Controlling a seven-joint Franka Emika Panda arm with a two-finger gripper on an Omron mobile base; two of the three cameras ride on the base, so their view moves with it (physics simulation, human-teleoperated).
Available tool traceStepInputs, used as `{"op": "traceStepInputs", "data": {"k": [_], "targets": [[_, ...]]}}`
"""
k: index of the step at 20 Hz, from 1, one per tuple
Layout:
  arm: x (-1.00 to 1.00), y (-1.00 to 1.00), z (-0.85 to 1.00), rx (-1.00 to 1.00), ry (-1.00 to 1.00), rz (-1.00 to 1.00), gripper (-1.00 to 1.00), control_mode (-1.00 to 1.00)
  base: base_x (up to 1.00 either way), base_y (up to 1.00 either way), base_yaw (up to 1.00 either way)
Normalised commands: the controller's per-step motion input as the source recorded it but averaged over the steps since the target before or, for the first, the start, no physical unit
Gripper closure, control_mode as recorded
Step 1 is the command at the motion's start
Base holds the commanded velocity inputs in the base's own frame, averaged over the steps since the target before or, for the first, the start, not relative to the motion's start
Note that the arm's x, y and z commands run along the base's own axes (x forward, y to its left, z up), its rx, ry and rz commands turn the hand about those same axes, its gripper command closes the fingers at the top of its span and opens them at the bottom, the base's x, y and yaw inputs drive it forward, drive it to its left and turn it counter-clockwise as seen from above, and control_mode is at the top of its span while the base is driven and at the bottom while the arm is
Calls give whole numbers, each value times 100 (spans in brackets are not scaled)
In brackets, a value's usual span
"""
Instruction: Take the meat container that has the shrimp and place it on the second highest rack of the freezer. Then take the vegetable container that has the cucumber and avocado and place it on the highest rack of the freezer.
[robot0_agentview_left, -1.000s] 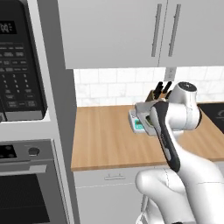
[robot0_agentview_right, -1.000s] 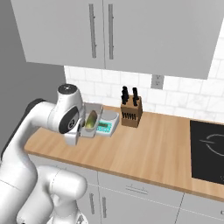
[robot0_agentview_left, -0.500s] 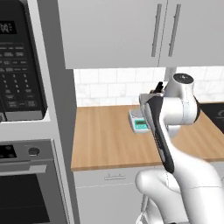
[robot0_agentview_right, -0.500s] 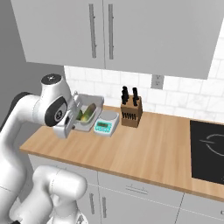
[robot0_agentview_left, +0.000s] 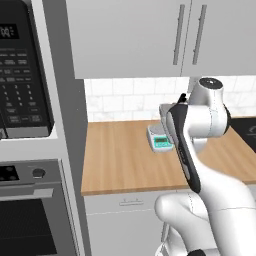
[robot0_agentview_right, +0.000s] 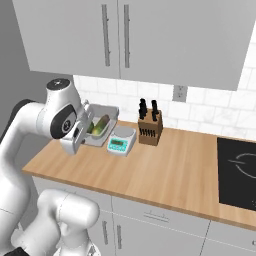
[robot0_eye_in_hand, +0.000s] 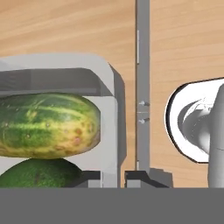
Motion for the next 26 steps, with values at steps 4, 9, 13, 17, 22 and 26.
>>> {"op": "traceStepInputs", "data": {"k": [4,9,13,17,22,26], "targets": [[0,0,0,0,0,0,100,100,-81,-32,2],[0,0,0,0,0,0,100,100,-93,-67,39],[0,0,0,0,0,0,100,100,-54,-68,79],[0,0,0,0,0,0,100,100,-49,-37,93],[0,0,0,0,0,0,100,100,-32,-19,100],[0,0,0,0,0,0,100,100,-28,-5,100]]}}
